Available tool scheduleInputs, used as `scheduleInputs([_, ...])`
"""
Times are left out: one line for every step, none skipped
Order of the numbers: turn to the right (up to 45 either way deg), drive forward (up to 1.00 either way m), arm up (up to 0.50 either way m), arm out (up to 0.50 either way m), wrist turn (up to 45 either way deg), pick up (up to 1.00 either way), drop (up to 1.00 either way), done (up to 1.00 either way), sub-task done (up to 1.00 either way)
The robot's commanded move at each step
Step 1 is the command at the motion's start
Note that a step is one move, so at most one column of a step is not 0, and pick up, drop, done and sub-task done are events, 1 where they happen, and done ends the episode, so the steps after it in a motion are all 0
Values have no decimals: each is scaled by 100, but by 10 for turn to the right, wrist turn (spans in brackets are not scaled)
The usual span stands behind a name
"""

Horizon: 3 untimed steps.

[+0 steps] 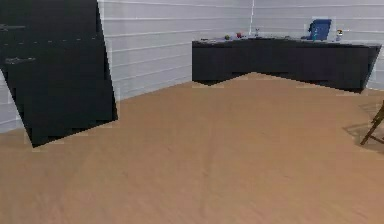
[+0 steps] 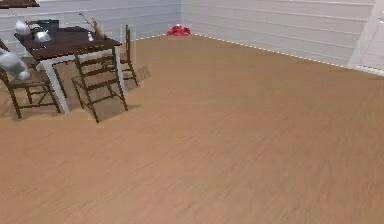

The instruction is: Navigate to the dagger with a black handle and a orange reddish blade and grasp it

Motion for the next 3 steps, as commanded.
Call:
scheduleInputs([30,0,0,0,0,0,0,0,0])
scheduleInputs([0,100,0,0,0,0,0,0,0])
scheduleInputs([0,100,0,0,0,0,0,0,0])
